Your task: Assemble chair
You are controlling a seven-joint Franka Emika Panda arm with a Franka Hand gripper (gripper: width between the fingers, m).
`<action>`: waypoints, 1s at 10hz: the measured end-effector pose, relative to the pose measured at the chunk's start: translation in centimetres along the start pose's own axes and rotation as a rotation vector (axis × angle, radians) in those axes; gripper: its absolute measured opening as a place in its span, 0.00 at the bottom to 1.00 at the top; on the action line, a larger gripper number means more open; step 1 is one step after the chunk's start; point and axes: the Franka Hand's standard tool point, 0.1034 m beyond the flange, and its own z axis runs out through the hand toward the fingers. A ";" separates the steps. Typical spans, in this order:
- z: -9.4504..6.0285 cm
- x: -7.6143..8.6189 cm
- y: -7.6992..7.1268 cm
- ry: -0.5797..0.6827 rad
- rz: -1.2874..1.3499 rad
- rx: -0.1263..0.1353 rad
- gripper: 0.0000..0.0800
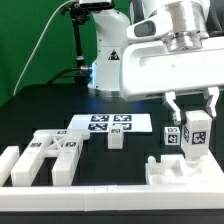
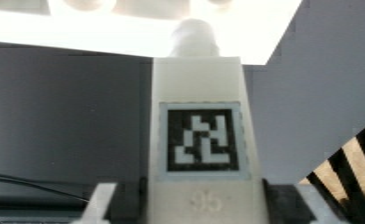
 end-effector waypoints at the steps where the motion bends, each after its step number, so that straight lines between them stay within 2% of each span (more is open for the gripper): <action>1: 0.5 -0.4 -0.6 0.004 -0.004 0.004 0.36; 3: 1.5 -0.7 -1.6 0.000 -0.013 0.013 0.36; 6: 2.3 -1.5 -1.9 0.003 -0.014 0.014 0.36; 10: 2.9 -2.2 -0.6 -0.002 -0.020 0.001 0.36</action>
Offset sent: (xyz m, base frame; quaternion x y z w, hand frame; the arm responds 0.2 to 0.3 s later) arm 0.0155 0.0119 -0.0154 0.0096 0.0120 0.0077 0.9999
